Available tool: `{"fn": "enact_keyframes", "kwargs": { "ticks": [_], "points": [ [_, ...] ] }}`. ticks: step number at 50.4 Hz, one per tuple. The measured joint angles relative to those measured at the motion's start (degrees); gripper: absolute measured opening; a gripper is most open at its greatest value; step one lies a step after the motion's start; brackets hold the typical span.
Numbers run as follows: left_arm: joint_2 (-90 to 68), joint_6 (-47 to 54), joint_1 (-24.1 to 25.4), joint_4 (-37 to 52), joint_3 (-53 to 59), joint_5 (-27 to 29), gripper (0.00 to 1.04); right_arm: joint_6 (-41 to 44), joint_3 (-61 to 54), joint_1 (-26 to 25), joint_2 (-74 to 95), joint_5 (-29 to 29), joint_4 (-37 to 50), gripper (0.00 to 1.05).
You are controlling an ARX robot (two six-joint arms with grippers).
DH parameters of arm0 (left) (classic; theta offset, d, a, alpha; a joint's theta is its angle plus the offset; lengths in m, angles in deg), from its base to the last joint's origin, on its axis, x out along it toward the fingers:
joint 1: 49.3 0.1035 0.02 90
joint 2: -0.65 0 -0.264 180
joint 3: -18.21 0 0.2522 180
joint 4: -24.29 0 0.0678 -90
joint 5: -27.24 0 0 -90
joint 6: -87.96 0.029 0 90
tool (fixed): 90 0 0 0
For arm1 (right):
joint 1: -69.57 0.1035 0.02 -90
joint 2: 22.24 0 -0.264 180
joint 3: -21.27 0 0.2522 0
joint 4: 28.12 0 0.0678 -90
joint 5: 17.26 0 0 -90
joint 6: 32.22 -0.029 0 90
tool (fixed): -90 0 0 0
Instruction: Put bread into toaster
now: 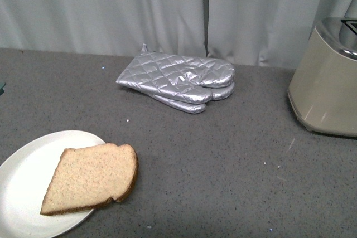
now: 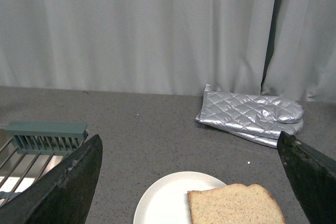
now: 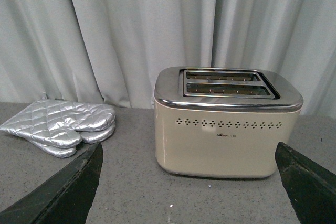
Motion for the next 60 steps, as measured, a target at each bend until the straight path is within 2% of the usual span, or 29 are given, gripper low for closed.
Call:
{"fn": "enact_keyframes", "kwargs": {
  "ticks": [60],
  "points": [
    [0.00,0.00,0.00,0.00,0.00,0.00,0.98,0.00,0.00,0.00,0.00,0.00,0.00,0.95]
  ]
}}
